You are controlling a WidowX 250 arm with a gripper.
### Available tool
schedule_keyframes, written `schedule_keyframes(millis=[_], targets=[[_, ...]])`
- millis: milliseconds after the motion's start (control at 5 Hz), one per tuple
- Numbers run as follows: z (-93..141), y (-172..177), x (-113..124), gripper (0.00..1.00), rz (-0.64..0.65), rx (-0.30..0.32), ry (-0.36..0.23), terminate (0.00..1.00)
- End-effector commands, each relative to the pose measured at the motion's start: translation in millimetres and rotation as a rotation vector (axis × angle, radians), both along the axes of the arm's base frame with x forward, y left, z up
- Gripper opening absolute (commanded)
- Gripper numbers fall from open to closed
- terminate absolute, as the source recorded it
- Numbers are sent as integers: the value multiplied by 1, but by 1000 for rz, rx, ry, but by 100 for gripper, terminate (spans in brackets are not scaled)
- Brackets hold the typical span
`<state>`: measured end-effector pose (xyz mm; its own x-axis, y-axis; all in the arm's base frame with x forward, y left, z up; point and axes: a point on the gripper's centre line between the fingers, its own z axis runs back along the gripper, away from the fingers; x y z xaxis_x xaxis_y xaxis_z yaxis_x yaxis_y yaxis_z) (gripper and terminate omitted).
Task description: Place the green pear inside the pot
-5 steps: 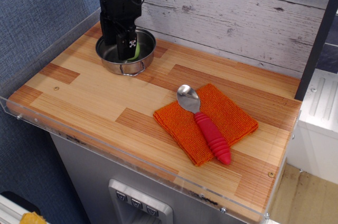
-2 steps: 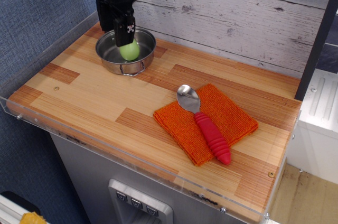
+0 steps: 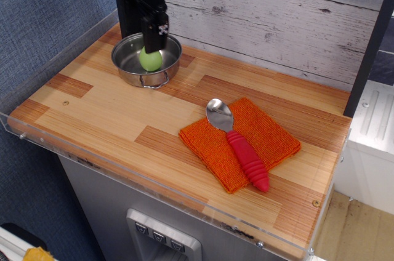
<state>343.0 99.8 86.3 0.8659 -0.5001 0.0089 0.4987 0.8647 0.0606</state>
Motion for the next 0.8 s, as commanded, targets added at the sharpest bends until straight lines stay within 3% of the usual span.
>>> schedule_keyframes(millis=[0,200,600], targets=[[33,-41,-35,100,181,-72,-85,0],[27,-67,-48,100,227,-89,-115,0],[26,-117,-41,100,226,-134,-183,0]])
